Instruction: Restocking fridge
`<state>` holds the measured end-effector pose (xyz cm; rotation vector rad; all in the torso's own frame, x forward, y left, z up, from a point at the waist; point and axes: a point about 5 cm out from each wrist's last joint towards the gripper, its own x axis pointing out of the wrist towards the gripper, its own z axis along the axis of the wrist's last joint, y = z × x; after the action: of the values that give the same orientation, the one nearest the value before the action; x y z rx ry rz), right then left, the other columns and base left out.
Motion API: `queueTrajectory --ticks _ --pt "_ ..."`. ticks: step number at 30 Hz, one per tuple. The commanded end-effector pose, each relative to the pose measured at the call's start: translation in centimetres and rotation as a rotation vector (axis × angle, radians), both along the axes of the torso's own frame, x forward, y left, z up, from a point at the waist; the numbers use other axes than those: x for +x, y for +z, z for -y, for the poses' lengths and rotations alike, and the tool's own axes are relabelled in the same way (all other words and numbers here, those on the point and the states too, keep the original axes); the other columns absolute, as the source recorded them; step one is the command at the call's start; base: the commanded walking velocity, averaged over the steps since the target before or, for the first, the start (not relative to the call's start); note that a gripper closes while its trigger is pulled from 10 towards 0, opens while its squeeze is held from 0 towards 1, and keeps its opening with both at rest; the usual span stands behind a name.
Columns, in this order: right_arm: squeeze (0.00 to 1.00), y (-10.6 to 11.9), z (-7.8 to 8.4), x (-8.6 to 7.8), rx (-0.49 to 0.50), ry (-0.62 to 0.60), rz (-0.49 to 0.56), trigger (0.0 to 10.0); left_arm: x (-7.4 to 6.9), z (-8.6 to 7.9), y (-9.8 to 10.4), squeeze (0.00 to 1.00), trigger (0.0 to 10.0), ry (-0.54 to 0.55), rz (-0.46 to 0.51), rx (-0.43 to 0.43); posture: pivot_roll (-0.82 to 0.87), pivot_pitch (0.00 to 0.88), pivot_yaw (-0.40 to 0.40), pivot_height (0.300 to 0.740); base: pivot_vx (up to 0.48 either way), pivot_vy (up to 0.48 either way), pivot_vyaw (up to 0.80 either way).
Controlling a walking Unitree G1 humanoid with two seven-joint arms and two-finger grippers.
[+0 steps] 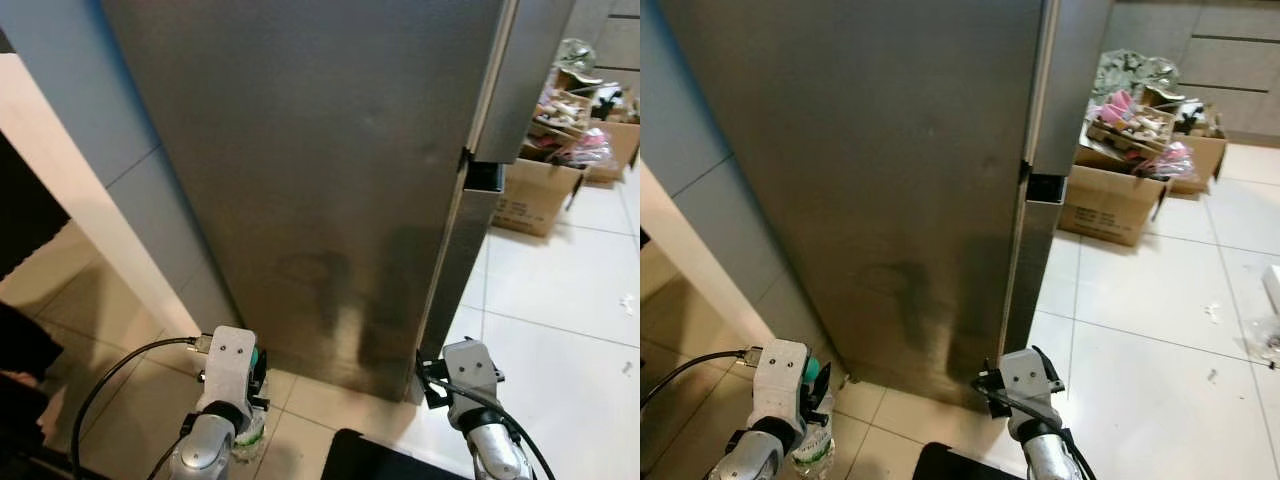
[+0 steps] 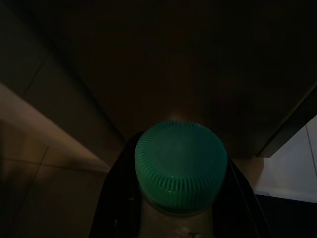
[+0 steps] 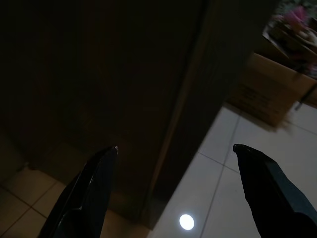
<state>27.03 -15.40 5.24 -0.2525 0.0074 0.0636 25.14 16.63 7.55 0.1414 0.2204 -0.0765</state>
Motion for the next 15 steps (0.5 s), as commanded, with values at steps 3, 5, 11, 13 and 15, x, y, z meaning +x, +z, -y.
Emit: queueTrajectory --ticks 3,5,11,13,15 --pt "0.00 -0.9 0.3 -0.4 0.027 -0.029 -0.047 10.0 -0.3 -0.2 -0.3 0.00 10.0 0.000 -0.020 0.011 -0.08 0.190 0.055 0.740 0.000 0.000 0.00" --pt "0.00 -0.8 0.3 -0.3 0.030 -0.031 -0.044 10.0 -0.2 -0.2 -0.3 0.00 10.0 0.000 -0.019 0.011 -0.08 0.194 0.059 0.740 0.000 0.000 0.00" --pt "0.00 1.3 -0.1 1.4 0.072 0.009 0.024 10.0 0.3 -0.6 0.2 0.00 10.0 0.010 -0.007 0.015 -0.07 0.209 0.079 0.740 0.000 0.000 0.00" --pt "0.00 2.0 -0.3 2.0 0.087 0.028 0.042 10.0 0.4 -0.8 0.4 0.00 10.0 0.015 -0.002 0.015 -0.07 0.211 0.082 0.740 0.000 0.000 0.00" --pt "0.00 4.4 -1.5 4.1 0.109 0.070 0.108 10.0 0.6 -1.3 0.6 0.00 10.0 0.020 0.001 0.024 -0.07 0.218 0.096 0.740 0.000 0.000 0.00"
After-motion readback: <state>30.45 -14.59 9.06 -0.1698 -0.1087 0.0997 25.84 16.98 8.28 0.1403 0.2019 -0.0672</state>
